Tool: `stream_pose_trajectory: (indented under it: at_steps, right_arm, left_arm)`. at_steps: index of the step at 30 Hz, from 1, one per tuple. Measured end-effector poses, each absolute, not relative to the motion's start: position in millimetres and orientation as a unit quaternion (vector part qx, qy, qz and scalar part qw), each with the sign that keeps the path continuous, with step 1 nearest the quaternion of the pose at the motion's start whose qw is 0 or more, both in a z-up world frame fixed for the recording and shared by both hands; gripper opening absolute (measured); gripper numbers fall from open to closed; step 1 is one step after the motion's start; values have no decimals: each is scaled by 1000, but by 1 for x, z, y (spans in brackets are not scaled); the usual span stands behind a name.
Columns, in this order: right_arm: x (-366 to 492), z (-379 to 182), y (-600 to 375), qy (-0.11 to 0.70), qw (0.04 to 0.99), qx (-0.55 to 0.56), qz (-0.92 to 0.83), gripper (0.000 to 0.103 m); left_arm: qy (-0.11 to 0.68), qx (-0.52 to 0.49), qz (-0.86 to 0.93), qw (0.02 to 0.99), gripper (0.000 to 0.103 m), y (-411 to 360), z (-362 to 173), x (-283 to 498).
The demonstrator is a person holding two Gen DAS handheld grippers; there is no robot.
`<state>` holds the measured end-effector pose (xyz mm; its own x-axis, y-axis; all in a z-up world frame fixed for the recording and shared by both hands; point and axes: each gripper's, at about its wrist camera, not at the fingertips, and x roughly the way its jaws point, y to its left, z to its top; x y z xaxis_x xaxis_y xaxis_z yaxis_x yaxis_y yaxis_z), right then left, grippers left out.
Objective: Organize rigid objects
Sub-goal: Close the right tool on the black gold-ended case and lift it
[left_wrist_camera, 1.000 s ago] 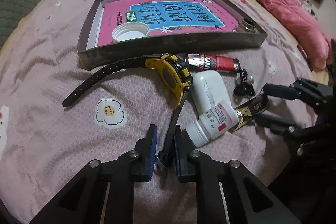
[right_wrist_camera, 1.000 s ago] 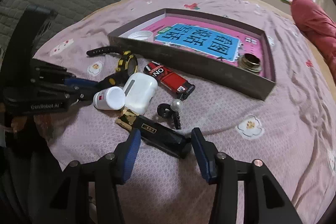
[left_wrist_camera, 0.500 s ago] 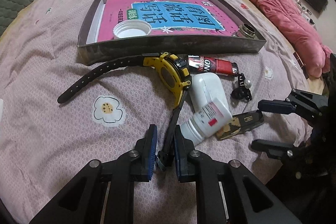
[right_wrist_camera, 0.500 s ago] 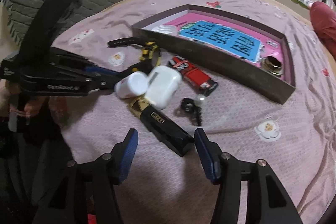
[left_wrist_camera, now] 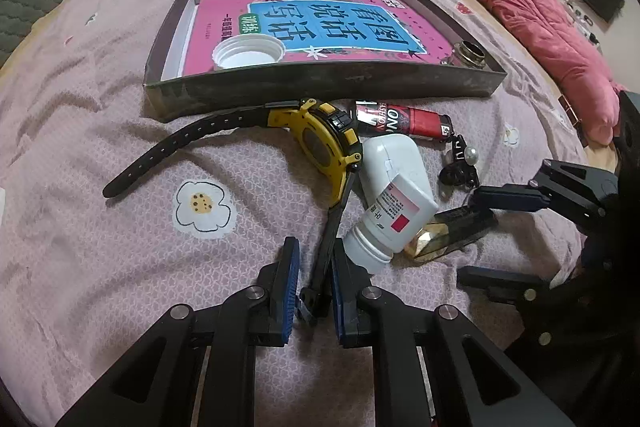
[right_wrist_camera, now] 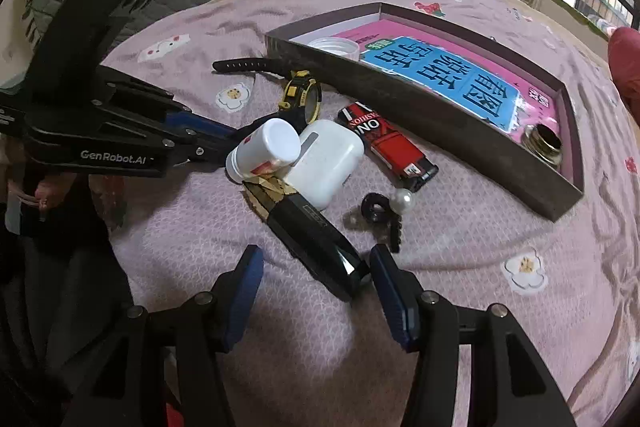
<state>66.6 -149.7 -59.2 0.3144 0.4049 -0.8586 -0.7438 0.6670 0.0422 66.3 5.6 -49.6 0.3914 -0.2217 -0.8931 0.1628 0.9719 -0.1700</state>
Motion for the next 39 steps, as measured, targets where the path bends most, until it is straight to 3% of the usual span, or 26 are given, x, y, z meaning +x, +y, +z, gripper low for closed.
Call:
stream_pose_trajectory:
  at_steps: [11, 14, 18, 39]
  right_arm:
    - [67, -66, -121, 425, 785, -268, 361, 50]
    - [64, -66, -119, 420, 779, -278, 372, 34]
    - [57, -64, -116, 414, 775, -294, 376, 30]
    - [79, -39, -176, 450, 819, -60, 352, 27]
  left_arm:
    - [544, -41, -113, 831, 15, 8, -51, 72]
    - [545, -38, -116, 830, 15, 7, -52, 72]
    - [546, -33, -117, 829, 15, 4, -52, 75]
    - [535, -66, -114, 835, 14, 7, -52, 77]
